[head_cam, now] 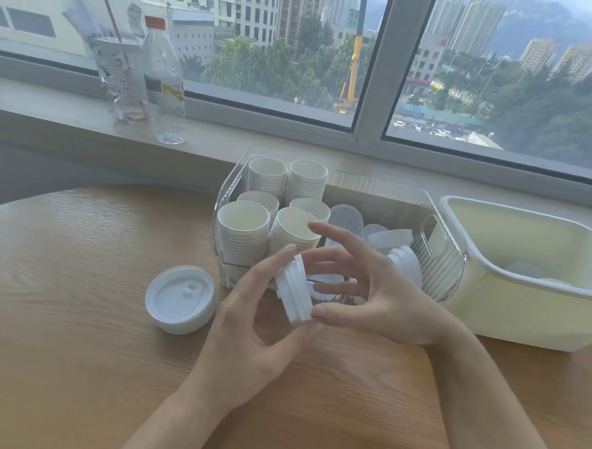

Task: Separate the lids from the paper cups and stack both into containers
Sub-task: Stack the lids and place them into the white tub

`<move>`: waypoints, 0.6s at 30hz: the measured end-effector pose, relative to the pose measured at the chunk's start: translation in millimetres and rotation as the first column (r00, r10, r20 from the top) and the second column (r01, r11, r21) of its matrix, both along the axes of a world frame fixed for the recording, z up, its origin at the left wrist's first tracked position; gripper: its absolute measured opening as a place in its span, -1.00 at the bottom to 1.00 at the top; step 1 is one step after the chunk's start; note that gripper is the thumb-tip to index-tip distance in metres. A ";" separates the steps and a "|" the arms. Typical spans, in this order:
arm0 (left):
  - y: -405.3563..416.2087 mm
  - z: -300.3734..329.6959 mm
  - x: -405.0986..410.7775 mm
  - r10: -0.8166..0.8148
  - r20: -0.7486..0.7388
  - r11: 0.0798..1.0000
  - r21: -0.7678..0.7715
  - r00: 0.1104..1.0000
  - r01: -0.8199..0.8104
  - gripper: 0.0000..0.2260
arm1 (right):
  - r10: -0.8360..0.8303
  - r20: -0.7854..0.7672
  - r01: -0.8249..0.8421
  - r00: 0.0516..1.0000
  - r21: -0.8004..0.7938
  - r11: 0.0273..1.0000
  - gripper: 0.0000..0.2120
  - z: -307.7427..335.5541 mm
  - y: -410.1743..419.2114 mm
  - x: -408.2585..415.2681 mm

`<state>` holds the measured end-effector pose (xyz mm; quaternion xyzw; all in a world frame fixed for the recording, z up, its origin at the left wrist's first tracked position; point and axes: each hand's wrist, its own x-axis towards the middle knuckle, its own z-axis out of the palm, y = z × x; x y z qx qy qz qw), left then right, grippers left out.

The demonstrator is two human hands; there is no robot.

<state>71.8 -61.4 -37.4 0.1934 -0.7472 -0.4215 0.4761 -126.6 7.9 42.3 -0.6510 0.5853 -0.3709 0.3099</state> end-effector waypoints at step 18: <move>-0.1 -4.6 -2.4 0.034 0.056 0.994 -0.109 0.998 -0.028 -0.29 | 0.002 -0.029 0.000 1.000 0.068 0.998 -0.44 0.7 -0.1 -4.2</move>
